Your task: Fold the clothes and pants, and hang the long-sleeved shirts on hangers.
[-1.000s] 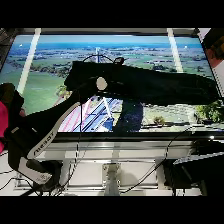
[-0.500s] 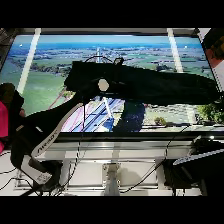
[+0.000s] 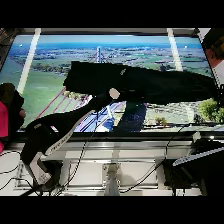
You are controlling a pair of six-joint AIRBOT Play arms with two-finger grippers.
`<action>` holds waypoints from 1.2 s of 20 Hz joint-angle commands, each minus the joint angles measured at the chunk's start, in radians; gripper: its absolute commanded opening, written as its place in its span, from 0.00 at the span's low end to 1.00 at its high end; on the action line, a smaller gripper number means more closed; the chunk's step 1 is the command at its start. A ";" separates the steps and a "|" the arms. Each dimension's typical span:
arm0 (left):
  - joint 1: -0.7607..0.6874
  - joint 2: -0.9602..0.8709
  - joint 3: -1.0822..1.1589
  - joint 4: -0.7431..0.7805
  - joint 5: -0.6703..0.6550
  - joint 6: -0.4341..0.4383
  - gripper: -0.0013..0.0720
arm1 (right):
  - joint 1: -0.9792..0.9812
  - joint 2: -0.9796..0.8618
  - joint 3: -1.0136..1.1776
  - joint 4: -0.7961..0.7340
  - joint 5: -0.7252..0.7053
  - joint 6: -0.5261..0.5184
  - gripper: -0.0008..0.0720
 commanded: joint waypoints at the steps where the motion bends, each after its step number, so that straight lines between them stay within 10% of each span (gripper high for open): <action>1: -0.038 -0.063 0.039 -0.082 0.108 0.006 0.14 | 0.008 0.037 0.018 0.010 0.072 -0.079 0.07; 17: 0.005 -0.259 0.152 -0.081 0.056 -0.275 0.04 | 0.360 0.153 0.327 0.249 0.430 -0.227 0.07; 24: 0.040 -0.192 0.153 -0.037 0.041 -0.206 0.04 | 0.590 0.153 0.332 0.268 0.399 -0.227 0.07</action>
